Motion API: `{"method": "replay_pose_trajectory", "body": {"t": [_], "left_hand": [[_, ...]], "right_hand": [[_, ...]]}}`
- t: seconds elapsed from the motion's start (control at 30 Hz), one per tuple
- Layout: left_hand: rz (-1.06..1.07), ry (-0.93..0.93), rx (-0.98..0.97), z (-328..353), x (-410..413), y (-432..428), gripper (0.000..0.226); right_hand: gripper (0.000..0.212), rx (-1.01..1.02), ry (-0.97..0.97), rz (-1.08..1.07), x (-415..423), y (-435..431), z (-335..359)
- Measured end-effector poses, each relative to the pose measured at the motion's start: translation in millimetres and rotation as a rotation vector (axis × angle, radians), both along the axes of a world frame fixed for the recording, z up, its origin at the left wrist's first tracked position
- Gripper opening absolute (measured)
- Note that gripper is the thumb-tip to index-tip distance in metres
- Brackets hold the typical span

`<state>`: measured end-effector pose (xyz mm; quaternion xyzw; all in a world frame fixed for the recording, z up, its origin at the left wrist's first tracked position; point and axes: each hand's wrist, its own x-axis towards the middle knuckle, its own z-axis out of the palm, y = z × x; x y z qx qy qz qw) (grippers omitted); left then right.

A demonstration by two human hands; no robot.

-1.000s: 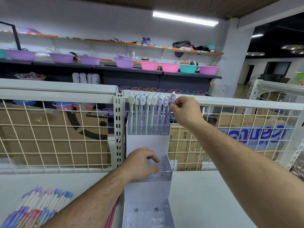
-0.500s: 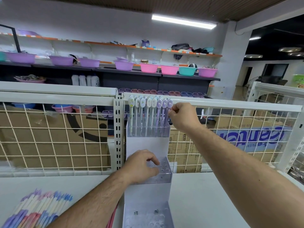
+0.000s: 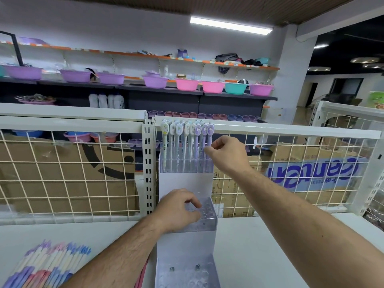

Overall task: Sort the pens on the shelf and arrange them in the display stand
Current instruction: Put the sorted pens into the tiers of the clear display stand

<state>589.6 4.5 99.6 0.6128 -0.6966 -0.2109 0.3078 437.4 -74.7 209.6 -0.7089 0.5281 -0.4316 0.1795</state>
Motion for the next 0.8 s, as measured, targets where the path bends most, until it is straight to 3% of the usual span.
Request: {"method": "replay_pose_trajectory", "body": {"t": [0.8], "left_hand": [[-0.004,0.005,-0.016,-0.3,0.6,0.4,0.013]], "right_hand": [[0.014,-0.017,0.045,-0.021,-2.7,-4.0,-11.3]]}}
